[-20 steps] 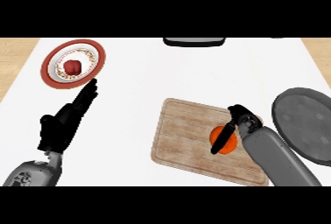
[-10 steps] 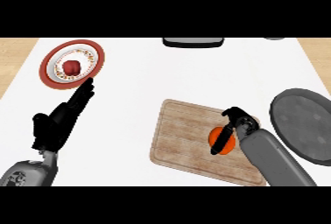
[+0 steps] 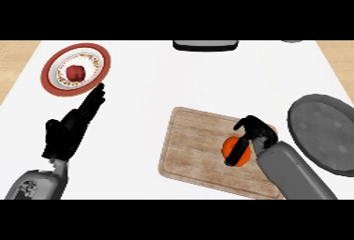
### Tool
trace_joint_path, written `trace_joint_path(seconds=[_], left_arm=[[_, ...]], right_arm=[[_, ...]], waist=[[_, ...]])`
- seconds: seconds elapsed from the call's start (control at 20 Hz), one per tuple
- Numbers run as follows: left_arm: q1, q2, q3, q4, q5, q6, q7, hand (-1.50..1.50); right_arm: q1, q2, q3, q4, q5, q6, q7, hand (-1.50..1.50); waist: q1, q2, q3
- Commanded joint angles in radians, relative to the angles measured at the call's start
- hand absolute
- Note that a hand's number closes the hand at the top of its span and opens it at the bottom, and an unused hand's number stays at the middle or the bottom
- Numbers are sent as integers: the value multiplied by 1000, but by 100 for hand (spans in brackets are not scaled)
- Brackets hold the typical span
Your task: Pick the squash from the cutting board and place it in the pan
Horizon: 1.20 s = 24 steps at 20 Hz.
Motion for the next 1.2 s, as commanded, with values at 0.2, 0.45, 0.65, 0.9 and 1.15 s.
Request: trace_joint_path(seconds=[0.2, 0.45, 0.65, 0.9, 1.15], left_arm=[[3, 28, 48, -1, 15, 0, 30, 0], [46, 19, 60, 6, 20, 6, -6, 0], [62, 11, 50, -10, 5, 22, 5, 0], [77, 19, 43, -63, 5, 8, 29, 0], [58, -25, 4, -52, -46, 34, 15, 0]], right_arm=[[147, -91, 319, -444, 299, -74, -236, 150], [291, -261, 374, -757, 497, -203, -241, 150], [309, -360, 357, -964, 699, -282, -200, 150], [531, -469, 363, -1200, 886, -409, -171, 150], [705, -502, 283, -1184, 930, -610, -204, 150]], waist=[[-57, -27, 14], [-74, -15, 13], [-84, -20, 14], [-54, -6, 16], [-36, 4, 17]])
